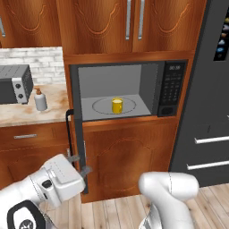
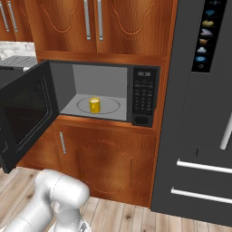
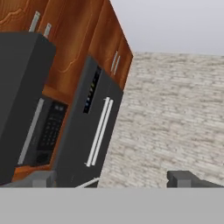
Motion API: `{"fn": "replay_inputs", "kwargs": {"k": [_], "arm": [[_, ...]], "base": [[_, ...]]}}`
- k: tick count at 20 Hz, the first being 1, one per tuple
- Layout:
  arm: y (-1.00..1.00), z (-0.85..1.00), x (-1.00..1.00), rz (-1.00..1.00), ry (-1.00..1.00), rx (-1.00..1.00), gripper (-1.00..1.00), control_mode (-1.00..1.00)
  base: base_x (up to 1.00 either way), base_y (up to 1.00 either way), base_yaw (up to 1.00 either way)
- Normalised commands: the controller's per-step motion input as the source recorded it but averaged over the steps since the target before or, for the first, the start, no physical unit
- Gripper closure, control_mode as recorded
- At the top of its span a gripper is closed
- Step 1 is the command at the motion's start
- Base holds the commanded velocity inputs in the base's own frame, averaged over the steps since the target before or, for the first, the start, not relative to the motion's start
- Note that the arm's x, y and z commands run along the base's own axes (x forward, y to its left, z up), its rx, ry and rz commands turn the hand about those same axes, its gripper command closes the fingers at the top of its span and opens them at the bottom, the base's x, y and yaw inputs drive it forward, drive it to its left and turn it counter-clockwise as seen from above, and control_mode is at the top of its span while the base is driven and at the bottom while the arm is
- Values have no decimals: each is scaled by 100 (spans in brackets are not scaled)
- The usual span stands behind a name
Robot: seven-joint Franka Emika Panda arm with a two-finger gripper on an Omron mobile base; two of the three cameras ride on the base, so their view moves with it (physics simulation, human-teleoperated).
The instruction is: Pick the mug from the counter and place it inside the microwave. Then close the microwave.
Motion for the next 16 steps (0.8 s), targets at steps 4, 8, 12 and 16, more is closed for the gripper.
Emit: {"fn": "replay_inputs", "kwargs": {"k": [4,8,12,16], "arm": [[32,-44,40,-7,0,0,-100,-100],[34,-45,47,-8,0,0,-100,-100],[35,-28,47,-7,0,0,-100,-100],[35,-7,48,-5,0,0,-100,-100]], "base": [[0,0,0],[0,0,0],[0,0,0],[0,0,0]]}}
